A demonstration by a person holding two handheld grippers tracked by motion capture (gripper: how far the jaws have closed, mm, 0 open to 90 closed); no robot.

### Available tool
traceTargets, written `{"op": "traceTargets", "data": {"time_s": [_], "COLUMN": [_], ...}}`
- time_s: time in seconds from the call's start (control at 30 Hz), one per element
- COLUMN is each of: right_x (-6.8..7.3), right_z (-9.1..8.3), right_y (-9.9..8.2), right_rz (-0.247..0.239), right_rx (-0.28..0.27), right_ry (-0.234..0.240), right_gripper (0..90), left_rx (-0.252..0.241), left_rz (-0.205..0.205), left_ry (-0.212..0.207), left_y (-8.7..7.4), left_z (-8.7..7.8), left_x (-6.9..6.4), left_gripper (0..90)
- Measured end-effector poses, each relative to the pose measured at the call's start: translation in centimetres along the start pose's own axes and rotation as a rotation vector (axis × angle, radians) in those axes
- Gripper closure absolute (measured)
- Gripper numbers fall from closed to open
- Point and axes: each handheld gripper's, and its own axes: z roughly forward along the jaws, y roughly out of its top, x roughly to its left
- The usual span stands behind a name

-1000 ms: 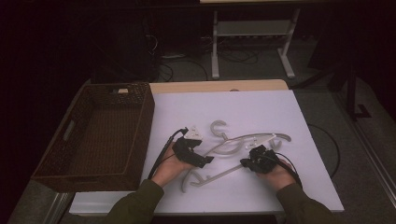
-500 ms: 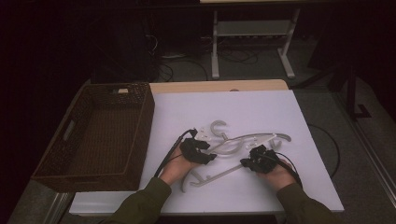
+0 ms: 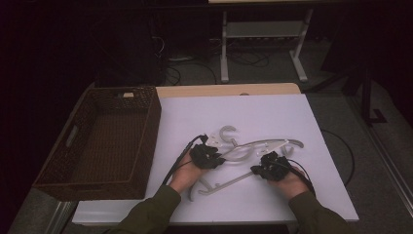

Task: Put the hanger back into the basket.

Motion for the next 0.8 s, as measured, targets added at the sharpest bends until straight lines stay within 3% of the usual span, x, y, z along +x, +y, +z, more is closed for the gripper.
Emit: {"op": "traceTargets", "data": {"time_s": [0.13, 0.47, 0.67, 0.8], "right_x": [0.0, 0.2, 0.1, 0.0], "right_z": [0.0, -0.1, -0.9, -1.8], "right_y": [0.0, 0.0, 0.1, 0.1], "right_rz": [-0.004, -0.020, -0.016, -0.020], "right_rx": [-0.003, -0.003, -0.056, -0.114], "right_ry": [-0.001, 0.006, 0.022, 0.029], "right_gripper": [89.6, 89.5, 89.3, 84.1], "left_rx": [0.010, 0.005, 0.001, -0.008], "left_rz": [-0.039, -0.057, -0.073, -0.077], "left_ry": [0.006, 0.062, 0.066, 0.072], "left_y": [0.2, 0.4, 0.4, 0.3], "left_z": [0.0, -0.4, -0.6, -1.1], "left_x": [-0.1, -0.2, -0.1, 0.2], "left_gripper": [79.2, 81.5, 81.8, 81.9]}}
